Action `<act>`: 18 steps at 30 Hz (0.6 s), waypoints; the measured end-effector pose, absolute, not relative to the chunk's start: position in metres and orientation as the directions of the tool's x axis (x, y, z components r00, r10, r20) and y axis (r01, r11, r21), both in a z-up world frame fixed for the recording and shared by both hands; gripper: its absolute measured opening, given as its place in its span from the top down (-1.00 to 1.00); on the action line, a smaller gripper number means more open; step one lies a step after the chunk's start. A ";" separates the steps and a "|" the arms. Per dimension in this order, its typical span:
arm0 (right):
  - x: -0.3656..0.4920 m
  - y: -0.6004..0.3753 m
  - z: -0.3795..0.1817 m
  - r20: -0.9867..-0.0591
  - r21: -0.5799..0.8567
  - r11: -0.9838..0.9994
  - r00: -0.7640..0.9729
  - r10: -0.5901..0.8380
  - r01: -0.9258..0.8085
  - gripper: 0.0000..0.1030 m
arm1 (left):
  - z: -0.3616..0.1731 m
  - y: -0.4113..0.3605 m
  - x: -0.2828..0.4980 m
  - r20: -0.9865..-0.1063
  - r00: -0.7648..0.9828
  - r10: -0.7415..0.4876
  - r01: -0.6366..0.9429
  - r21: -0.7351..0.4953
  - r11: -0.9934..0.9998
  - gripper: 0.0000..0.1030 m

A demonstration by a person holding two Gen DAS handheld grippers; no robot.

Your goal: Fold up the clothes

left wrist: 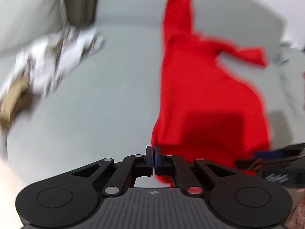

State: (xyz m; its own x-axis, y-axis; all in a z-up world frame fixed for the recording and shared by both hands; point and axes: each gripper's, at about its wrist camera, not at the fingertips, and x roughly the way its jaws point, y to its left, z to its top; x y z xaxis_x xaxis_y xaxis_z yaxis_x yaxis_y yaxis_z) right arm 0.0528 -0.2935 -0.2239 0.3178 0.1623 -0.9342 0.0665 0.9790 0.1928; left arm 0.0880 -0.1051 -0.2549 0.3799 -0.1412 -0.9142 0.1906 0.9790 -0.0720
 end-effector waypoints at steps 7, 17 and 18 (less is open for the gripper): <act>0.038 -0.308 -0.208 -0.919 0.225 0.970 0.351 0.178 0.096 -0.01 | -0.223 -0.111 0.080 -0.836 0.529 -0.142 0.205 -0.036 0.978 0.06; 0.012 -0.352 -0.225 -0.927 0.299 0.928 0.299 0.227 0.222 -0.03 | -0.236 -0.141 0.048 -0.903 0.352 -0.247 0.453 -0.067 0.889 0.43; 0.007 -0.350 -0.227 -0.927 0.289 0.931 0.308 0.214 0.224 -0.04 | -0.238 -0.141 0.045 -0.911 0.338 -0.236 0.459 -0.059 0.887 0.43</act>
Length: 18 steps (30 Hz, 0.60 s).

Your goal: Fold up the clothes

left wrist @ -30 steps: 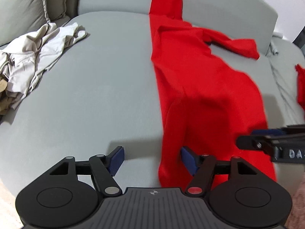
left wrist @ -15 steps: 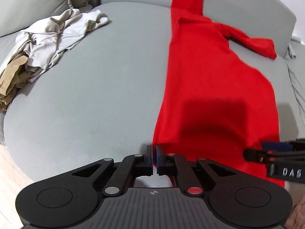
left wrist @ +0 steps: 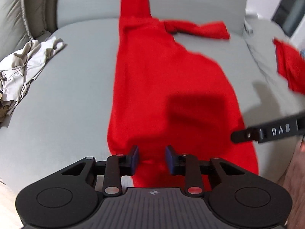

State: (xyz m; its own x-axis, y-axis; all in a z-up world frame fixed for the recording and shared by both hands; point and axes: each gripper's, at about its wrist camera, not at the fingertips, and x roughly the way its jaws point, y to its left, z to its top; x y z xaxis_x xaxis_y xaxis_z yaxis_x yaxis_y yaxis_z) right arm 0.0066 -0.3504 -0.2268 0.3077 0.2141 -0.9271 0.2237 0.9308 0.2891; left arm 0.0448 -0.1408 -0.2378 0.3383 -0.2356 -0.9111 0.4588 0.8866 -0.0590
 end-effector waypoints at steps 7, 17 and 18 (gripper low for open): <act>-0.015 -0.352 -0.221 -0.917 0.383 0.878 0.232 0.324 0.289 -0.05 | -0.242 -0.141 0.041 -0.938 0.300 -0.175 0.435 -0.028 0.900 0.41; -0.026 -0.327 -0.225 -0.900 0.412 0.875 0.263 0.347 0.256 0.36 | -0.237 -0.149 0.029 -0.919 0.345 -0.190 0.448 -0.017 0.894 0.42; -0.025 -0.321 -0.224 -0.910 0.379 0.897 0.270 0.316 0.229 0.42 | -0.236 -0.150 0.028 -0.917 0.349 -0.194 0.454 -0.016 0.891 0.42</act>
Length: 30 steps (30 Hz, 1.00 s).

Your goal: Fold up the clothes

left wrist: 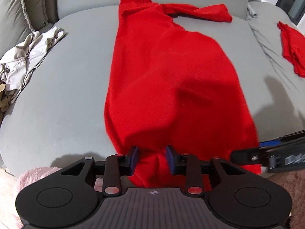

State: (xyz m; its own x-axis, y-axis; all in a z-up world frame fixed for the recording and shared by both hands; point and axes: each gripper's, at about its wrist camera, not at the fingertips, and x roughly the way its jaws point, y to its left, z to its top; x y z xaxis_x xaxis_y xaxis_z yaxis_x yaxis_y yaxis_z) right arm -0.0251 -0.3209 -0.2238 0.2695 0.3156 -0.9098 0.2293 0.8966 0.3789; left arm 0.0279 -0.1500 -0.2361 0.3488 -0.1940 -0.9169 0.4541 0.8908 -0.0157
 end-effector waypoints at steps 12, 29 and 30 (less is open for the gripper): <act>-0.042 -0.326 -0.216 -0.931 0.351 0.909 0.186 0.314 0.223 0.85 | -0.256 -0.145 0.023 -0.987 0.132 -0.095 0.460 -0.024 0.887 0.36; 0.069 -0.318 -0.145 -0.848 0.152 0.988 0.515 0.121 0.018 0.79 | -0.203 -0.163 0.109 -0.822 0.528 -0.215 0.363 -0.010 0.932 0.19; 0.081 -0.319 -0.154 -0.844 0.162 0.987 0.521 0.130 0.017 0.79 | -0.207 -0.165 0.115 -0.813 0.540 -0.217 0.367 -0.005 0.930 0.19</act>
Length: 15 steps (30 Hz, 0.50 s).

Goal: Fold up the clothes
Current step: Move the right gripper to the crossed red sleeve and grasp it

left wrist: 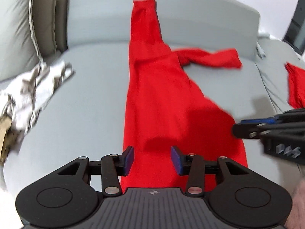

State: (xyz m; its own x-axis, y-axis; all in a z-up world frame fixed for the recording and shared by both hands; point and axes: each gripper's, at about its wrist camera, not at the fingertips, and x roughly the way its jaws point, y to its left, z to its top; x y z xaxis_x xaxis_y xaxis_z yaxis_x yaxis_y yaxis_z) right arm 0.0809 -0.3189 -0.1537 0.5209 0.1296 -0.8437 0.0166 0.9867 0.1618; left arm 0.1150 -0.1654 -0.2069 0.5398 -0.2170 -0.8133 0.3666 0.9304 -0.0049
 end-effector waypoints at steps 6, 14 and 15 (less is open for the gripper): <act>0.108 -0.330 -0.226 -0.953 0.108 0.993 0.289 0.092 0.041 0.86 | -0.261 -0.171 0.133 -0.923 0.363 -0.128 0.446 0.052 0.894 0.34; 0.104 -0.370 -0.197 -0.913 0.262 0.957 0.351 0.206 0.121 0.54 | -0.218 -0.171 0.157 -0.841 0.493 -0.225 0.414 -0.001 0.910 0.33; 0.117 -0.378 -0.182 -0.881 0.265 0.955 0.436 0.183 0.134 0.38 | -0.210 -0.175 0.167 -0.812 0.533 -0.238 0.397 -0.008 0.918 0.24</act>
